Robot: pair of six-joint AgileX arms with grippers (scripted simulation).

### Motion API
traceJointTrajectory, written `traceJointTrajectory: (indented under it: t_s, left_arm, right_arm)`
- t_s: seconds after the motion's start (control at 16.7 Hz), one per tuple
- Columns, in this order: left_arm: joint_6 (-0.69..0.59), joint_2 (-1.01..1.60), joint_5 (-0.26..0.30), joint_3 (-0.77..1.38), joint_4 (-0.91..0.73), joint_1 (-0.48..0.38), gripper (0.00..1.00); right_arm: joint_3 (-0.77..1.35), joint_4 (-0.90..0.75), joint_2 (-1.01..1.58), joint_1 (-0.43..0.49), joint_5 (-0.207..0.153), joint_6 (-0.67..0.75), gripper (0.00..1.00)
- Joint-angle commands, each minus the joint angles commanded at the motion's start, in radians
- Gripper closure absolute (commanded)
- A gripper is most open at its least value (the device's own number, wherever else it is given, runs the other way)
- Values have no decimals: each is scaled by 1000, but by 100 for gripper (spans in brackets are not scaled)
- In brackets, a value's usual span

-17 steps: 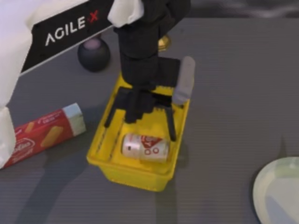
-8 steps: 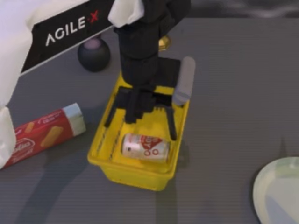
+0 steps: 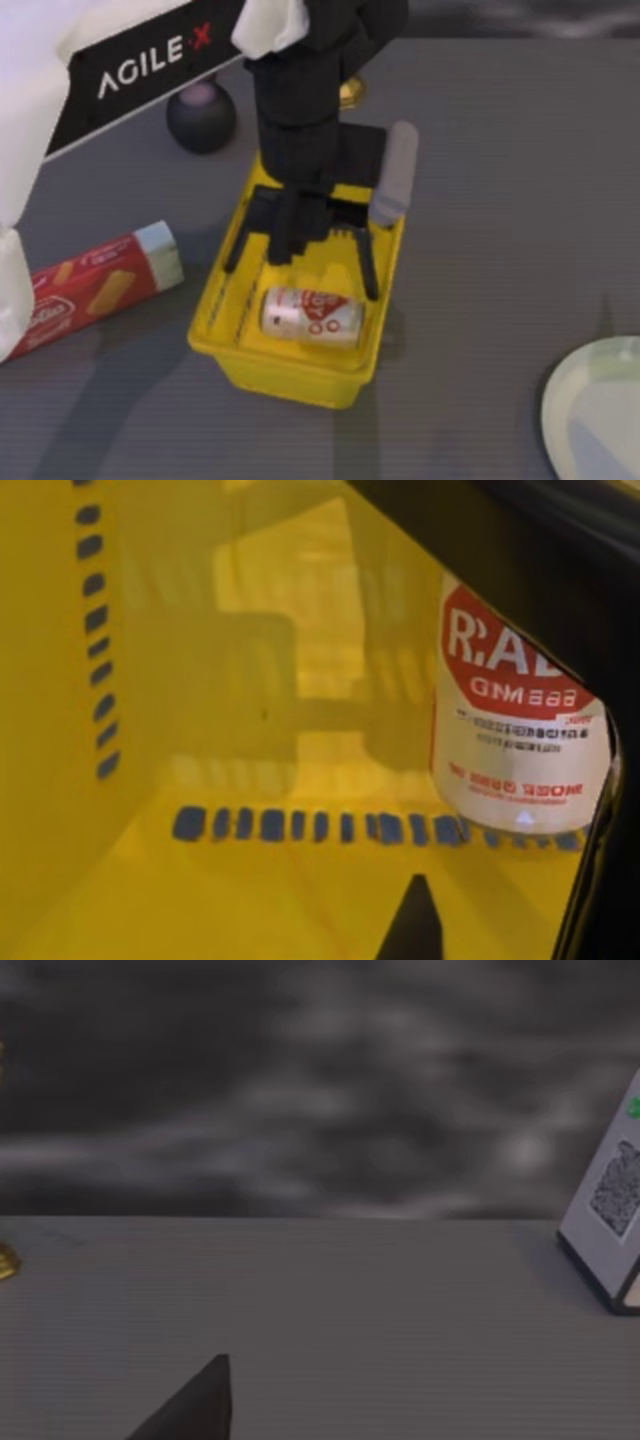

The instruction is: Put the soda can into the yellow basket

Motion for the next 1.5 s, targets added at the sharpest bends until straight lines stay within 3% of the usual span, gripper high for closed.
traceJointTrajectory:
  t_s: [1.08,1.5]
  left_arm:
    - [2,1,0,3,-4,1,100]
    - [37,-18,0,162,-183,56,100]
  right_arm:
    - [0,0,0,0,0,0,0]
    - [0,0,0,0,0,0,0]
